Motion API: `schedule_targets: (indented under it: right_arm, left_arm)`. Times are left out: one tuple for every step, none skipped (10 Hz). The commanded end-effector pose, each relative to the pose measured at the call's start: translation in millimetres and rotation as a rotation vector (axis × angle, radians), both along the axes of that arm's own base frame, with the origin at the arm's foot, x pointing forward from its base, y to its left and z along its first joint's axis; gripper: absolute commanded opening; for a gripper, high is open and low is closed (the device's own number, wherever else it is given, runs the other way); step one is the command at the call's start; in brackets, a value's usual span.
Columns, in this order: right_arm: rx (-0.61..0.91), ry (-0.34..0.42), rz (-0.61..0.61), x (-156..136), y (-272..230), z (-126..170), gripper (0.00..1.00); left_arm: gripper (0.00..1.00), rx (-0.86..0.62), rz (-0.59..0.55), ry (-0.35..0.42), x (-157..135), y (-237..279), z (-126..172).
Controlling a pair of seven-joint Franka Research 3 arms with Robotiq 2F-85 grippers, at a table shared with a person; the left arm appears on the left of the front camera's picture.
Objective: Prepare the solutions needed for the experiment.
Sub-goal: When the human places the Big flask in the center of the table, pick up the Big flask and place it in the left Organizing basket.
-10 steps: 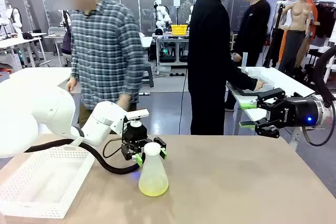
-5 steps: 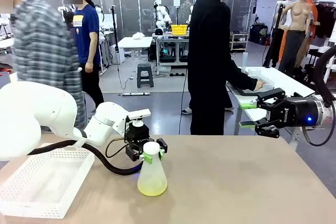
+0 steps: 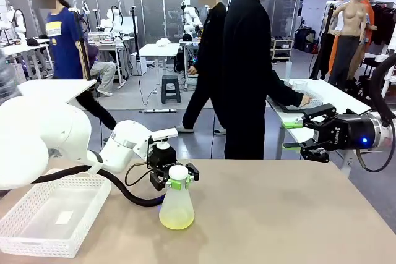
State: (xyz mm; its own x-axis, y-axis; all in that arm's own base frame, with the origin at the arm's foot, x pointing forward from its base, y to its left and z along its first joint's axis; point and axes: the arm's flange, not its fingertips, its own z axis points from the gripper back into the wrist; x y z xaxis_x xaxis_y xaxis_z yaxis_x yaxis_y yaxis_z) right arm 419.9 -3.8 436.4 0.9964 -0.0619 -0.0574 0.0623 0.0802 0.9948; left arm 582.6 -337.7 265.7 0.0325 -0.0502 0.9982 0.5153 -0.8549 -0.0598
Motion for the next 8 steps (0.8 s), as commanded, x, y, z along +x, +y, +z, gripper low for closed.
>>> schedule_targets:
  right_arm:
    - [0.009, -0.011, -0.004, -0.6, 0.7, 2.0, 0.56]
    - [0.009, -0.011, -0.004, -0.6, 0.7, 2.0, 0.56]
    - [0.009, -0.011, -0.004, -0.6, 0.7, 2.0, 0.56]
    - [0.009, -0.011, -0.004, -0.6, 0.7, 2.0, 0.56]
    - [0.009, -0.011, -0.004, -0.6, 0.7, 2.0, 0.56]
    - [0.009, -0.011, -0.004, -0.6, 0.7, 2.0, 0.56]
    - [0.009, -0.011, -0.004, -0.6, 0.7, 2.0, 0.56]
    - [0.009, -0.011, -0.004, -0.6, 0.7, 2.0, 0.56]
  left_arm:
    - [0.0, 0.019, 0.018, 0.002, 4.5, 5.6, 4.2]
    - [0.01, 0.04, 0.047, -0.043, 3.8, 8.1, 15.2]
    - [0.15, 0.058, 0.083, -0.071, 4.6, 12.1, 28.1]
    - [0.15, 0.04, 0.134, -0.084, 8.2, 18.4, 45.0]
    - [0.15, 0.019, 0.176, -0.109, 12.0, 26.1, 65.1]
    - [0.15, -0.019, 0.219, -0.094, 15.3, 34.0, 87.0]
    - [0.15, -0.051, 0.248, -0.098, 19.6, 44.3, 111.9]
    - [0.15, -0.053, 0.254, -0.087, 20.1, 56.6, 133.8]
